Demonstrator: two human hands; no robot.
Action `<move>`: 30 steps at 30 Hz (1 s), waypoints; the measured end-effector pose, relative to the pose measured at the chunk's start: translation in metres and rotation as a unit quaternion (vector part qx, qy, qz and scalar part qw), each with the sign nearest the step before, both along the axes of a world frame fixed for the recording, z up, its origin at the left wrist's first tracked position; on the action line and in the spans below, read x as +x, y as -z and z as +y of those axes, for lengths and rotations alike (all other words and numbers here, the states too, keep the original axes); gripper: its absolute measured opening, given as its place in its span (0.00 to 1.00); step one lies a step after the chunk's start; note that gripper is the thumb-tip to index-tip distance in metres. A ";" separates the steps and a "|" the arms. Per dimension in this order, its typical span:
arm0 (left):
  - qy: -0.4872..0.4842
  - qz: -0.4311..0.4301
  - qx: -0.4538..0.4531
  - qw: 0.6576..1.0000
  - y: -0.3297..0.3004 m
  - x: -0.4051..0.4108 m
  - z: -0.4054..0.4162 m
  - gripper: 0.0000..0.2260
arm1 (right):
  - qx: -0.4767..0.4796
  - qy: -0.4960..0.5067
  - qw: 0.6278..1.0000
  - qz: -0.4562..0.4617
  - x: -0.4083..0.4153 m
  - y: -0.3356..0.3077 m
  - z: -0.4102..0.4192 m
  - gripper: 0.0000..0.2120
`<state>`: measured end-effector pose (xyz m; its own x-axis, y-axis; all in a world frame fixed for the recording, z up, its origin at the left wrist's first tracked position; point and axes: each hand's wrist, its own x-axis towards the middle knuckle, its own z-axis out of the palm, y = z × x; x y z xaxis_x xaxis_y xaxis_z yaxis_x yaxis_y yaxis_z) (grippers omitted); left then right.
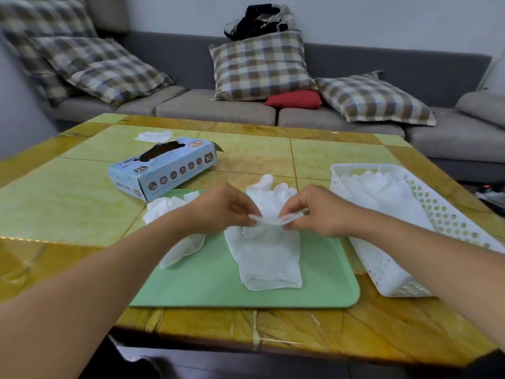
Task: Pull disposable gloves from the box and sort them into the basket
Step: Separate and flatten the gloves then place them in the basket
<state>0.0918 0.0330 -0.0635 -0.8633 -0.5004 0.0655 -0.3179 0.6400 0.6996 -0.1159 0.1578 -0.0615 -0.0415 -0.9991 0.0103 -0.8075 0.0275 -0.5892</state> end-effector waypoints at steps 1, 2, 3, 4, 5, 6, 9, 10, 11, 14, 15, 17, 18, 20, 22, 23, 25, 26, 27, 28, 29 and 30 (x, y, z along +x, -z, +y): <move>0.012 -0.008 -0.004 1.000 0.003 -0.001 0.001 0.06 | 0.020 -0.011 1.000 0.011 -0.001 0.001 0.004 0.05; 0.020 -0.008 -0.006 1.000 0.005 -0.001 0.003 0.06 | 0.029 -0.016 0.999 0.015 -0.001 0.000 0.007 0.05; 0.026 -0.006 -0.006 1.000 0.005 -0.002 0.005 0.05 | 0.031 -0.019 0.999 0.020 -0.001 0.000 0.009 0.06; 0.034 -0.003 -0.005 0.999 0.004 -0.001 0.007 0.05 | 0.031 -0.023 0.999 0.022 -0.001 -0.001 0.010 0.05; 0.043 0.000 -0.005 0.999 0.003 -0.001 0.010 0.04 | 0.031 -0.025 0.999 0.022 -0.001 -0.002 0.010 0.05; 0.053 0.002 -0.007 0.999 0.002 0.001 0.013 0.04 | 0.033 -0.026 0.999 0.024 0.000 -0.002 0.010 0.05; 0.076 0.011 -0.030 0.997 -0.004 0.005 0.020 0.04 | 0.032 -0.042 0.998 0.043 0.005 0.000 0.010 0.05; 0.085 0.012 -0.040 0.996 -0.006 0.007 0.022 0.04 | 0.035 -0.049 0.997 0.048 0.008 0.001 0.011 0.04; 0.094 0.010 -0.048 0.994 -0.008 0.009 0.024 0.04 | 0.040 -0.056 0.996 0.053 0.010 0.001 0.012 0.04; 0.124 -0.026 -0.046 0.991 -0.008 0.015 0.028 0.04 | 0.059 -0.080 0.992 0.074 0.016 0.001 0.015 0.04; 0.131 -0.047 -0.036 0.990 -0.006 0.016 0.029 0.05 | 0.066 -0.089 0.991 0.077 0.018 0.001 0.016 0.05; 0.146 -0.087 -0.020 0.985 0.000 0.017 0.030 0.06 | 0.080 -0.101 0.988 0.081 0.021 0.000 0.017 0.05; 0.153 -0.103 -0.015 0.983 0.002 0.017 0.031 0.06 | 0.086 -0.107 0.986 0.091 0.022 0.000 0.018 0.05; 0.162 -0.130 -0.014 0.978 0.007 0.016 0.032 0.07 | 0.098 -0.122 0.980 0.122 0.025 0.000 0.018 0.04; 0.166 -0.147 -0.017 0.975 0.009 0.015 0.032 0.07 | 0.116 -0.131 0.975 0.140 0.027 0.000 0.019 0.02; 0.167 -0.151 -0.021 0.974 0.010 0.014 0.032 0.07 | 0.126 -0.133 0.972 0.146 0.028 -0.001 0.019 0.03; 0.168 -0.162 -0.032 0.972 0.012 0.013 0.031 0.06 | 0.146 -0.131 0.968 0.155 0.031 -0.003 0.022 0.09; 0.170 -0.170 -0.036 0.970 0.012 0.013 0.031 0.05 | 0.156 -0.130 0.967 0.157 0.032 -0.004 0.023 0.12; 0.172 -0.176 -0.038 0.969 0.013 0.012 0.030 0.05 | 0.163 -0.131 0.964 0.162 0.034 -0.003 0.024 0.15; 0.175 -0.179 -0.039 0.967 0.013 0.012 0.030 0.05 | 0.166 -0.132 0.962 0.173 0.036 -0.003 0.025 0.16; 0.176 -0.183 -0.041 0.966 0.013 0.011 0.031 0.05 | 0.166 -0.136 0.958 0.188 0.038 -0.003 0.026 0.17; 0.173 -0.188 -0.046 0.966 0.013 0.011 0.031 0.08 | 0.165 -0.139 0.955 0.203 0.040 -0.003 0.026 0.17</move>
<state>0.1029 0.0637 -0.0764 -0.9490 -0.1846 -0.2556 -0.2947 0.8075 0.5109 -0.0762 0.1840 -0.0590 0.1666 -0.9228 -0.3474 -0.9706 -0.0913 -0.2227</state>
